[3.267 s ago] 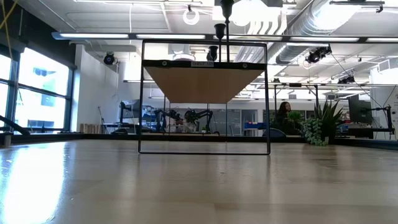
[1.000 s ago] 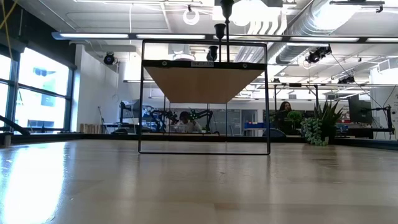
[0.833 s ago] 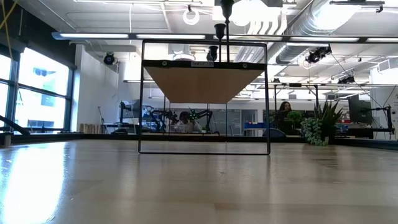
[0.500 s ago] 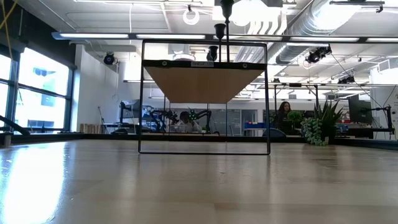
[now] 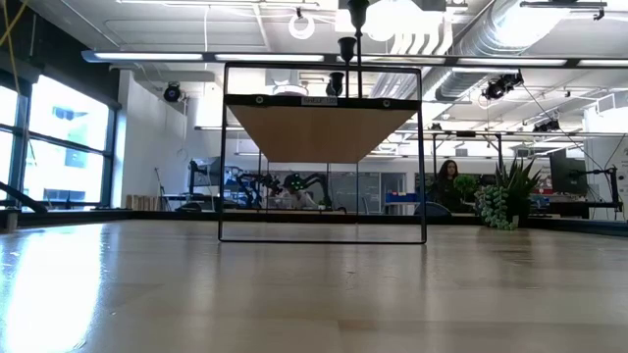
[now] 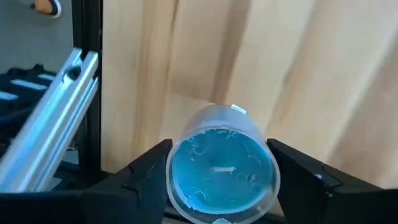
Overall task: Pick & Place candle stick holders
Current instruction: Put the blue scented candle on the shelf aligned with the scented candle on the shelf
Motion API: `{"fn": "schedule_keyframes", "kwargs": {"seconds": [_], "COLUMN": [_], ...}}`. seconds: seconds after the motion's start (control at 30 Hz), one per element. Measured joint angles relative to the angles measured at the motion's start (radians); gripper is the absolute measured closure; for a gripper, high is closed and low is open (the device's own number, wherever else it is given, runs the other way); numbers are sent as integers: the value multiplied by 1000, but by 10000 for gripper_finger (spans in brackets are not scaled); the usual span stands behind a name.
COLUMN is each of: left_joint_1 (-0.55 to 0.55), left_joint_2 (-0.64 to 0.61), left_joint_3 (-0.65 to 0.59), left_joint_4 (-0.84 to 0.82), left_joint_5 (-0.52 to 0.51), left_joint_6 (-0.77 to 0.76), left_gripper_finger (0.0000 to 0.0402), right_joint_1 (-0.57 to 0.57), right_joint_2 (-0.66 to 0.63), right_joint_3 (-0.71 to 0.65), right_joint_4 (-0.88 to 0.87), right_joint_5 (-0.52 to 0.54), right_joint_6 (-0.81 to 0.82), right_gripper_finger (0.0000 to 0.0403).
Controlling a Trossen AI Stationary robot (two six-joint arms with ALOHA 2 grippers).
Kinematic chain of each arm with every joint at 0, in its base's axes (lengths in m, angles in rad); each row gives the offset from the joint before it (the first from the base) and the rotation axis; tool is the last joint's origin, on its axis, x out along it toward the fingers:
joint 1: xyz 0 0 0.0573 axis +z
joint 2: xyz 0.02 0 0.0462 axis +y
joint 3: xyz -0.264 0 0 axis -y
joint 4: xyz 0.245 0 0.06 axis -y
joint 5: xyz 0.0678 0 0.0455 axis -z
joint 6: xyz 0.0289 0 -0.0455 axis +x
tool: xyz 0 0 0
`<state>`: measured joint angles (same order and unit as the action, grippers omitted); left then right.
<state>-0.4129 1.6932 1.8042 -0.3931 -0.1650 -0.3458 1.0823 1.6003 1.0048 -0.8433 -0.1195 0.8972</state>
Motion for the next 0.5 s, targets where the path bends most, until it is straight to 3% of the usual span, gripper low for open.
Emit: {"fn": "schedule_keyframes", "kwargs": {"seconds": [0.3,0.5], "left_joint_1": [0,0], "left_joint_2": [0,0], "left_joint_3": [0,0], "left_joint_4": [64,39], "left_joint_5": [-1,99], "left_joint_6": [5,0], "left_gripper_finger": [64,64], "right_joint_1": [-123,-215], "right_joint_2": [-56,-75], "right_joint_3": [169,333], "right_joint_4": [-204,-348], "right_joint_5": [92,190], "right_joint_6": [14,-15], "right_gripper_finger": [177,177]}}
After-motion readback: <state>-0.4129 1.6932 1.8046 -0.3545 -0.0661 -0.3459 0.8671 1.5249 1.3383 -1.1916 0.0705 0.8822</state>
